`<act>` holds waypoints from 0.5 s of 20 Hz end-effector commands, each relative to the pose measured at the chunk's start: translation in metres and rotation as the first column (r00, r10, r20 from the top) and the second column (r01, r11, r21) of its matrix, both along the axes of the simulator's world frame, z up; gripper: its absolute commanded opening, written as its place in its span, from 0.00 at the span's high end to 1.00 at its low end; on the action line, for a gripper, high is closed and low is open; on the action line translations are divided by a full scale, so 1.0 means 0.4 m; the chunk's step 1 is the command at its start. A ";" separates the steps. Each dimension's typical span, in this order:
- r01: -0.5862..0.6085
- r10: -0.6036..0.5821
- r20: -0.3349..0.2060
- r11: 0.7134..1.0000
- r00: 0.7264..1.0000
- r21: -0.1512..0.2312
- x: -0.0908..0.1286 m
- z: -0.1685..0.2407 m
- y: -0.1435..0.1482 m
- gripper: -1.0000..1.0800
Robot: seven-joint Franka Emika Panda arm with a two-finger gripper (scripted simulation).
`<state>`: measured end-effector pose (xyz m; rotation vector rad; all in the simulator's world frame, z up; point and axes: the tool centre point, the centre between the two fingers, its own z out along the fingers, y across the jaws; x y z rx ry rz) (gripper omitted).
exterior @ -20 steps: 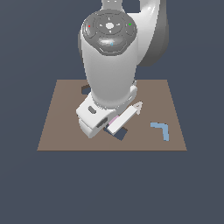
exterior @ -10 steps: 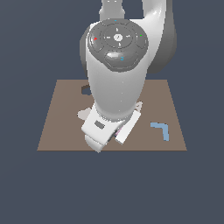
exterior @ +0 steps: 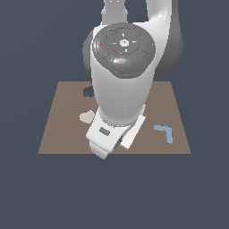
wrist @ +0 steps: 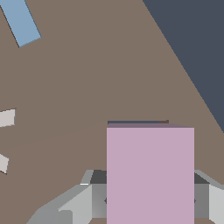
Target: Insert a designated object into the corresponding slot on a board.
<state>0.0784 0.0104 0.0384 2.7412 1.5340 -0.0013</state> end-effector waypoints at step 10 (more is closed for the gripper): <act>-0.004 0.004 0.000 1.000 1.000 0.000 0.002 -0.020 0.001 0.04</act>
